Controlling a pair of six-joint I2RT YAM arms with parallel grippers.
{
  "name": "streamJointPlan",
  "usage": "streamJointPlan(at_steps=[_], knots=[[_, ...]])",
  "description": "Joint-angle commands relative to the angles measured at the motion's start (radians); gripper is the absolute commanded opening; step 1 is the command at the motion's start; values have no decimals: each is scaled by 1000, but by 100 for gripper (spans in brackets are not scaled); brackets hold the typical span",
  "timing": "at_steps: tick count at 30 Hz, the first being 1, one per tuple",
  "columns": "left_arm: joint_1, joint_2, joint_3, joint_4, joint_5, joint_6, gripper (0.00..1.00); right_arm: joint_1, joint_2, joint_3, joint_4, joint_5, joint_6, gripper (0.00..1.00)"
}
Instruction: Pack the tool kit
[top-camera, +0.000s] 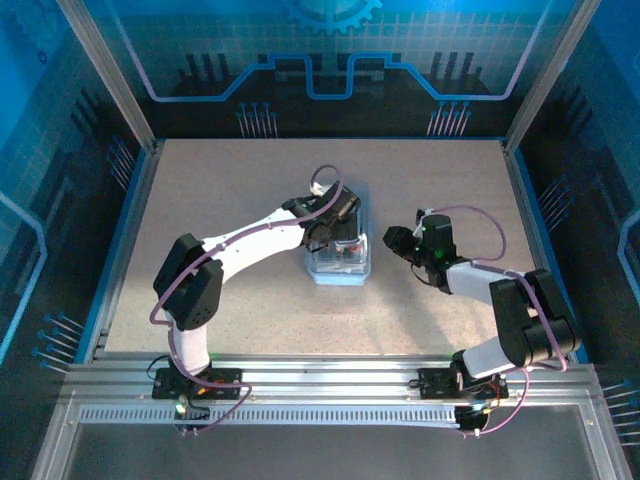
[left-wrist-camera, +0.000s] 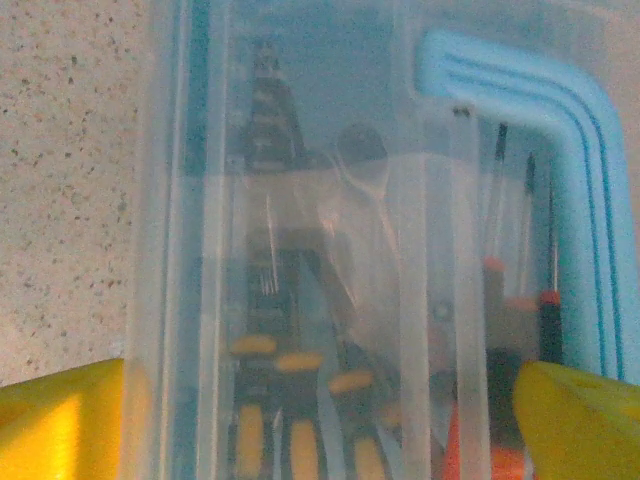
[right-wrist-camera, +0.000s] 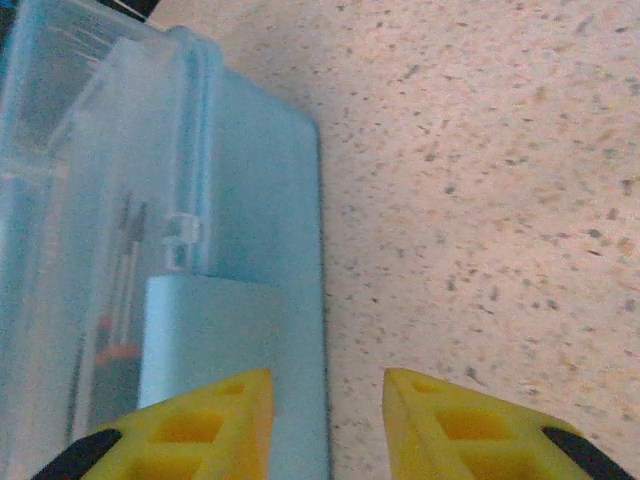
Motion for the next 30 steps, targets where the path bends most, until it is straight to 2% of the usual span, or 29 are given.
streamJointPlan(at_steps=[1,6,10,12,18,20,24,26,28,30], knots=[[-11,-39,34,-114,53,25,99,8,-38,-11,-47,61,-36,36],[-5,-203,-34,-77,-4,71,99,8,-108,-32,-53,84,-67,37],[-4,-450,-229,42,-40,146,99,14,-171,-84,-2,119,-72,38],[-4,-585,-347,96,-86,152,99,25,-205,-118,42,153,-78,44],[-5,-917,-708,248,-265,156,99,64,-337,-149,52,245,-154,73],[-5,-1001,-803,305,-329,111,99,94,-386,-148,36,294,-212,99],[-5,-1114,-921,367,-484,61,99,124,-498,-192,58,337,-216,100],[-3,-1134,-938,330,-554,31,99,134,-548,-251,149,355,-201,100],[-4,-1140,-938,268,-634,-26,99,150,-571,-297,241,428,-208,100],[-1,-1146,-959,310,-667,80,99,175,-581,-307,265,517,-247,100]])
